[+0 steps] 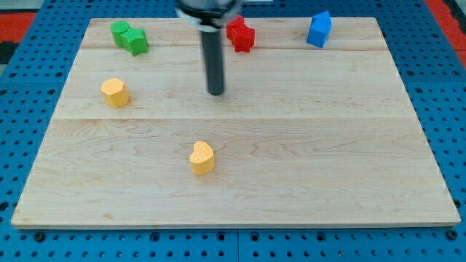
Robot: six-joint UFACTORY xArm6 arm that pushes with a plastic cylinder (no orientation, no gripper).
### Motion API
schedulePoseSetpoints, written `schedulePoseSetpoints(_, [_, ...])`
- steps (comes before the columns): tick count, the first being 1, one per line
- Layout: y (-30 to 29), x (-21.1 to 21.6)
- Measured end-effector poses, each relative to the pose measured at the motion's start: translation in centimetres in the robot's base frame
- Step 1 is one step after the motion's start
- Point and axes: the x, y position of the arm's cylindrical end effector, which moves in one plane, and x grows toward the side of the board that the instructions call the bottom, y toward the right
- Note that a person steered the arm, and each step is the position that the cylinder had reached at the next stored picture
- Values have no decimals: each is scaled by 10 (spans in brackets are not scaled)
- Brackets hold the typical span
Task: Push the yellow heart slightly left and up
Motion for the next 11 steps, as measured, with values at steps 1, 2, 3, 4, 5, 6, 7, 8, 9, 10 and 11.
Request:
schedulePoseSetpoints(1, [36, 74])
schedulePoseSetpoints(2, [37, 143])
schedulePoseSetpoints(3, [21, 165])
schedulePoseSetpoints(4, [-20, 165])
schedulePoseSetpoints(5, [-40, 163])
schedulePoseSetpoints(6, [-34, 148])
schedulePoseSetpoints(7, [-31, 137])
schedulePoseSetpoints(8, [-29, 129])
schedulePoseSetpoints(9, [-63, 129])
schedulePoseSetpoints(10, [-65, 127])
schedulePoseSetpoints(11, [-60, 120])
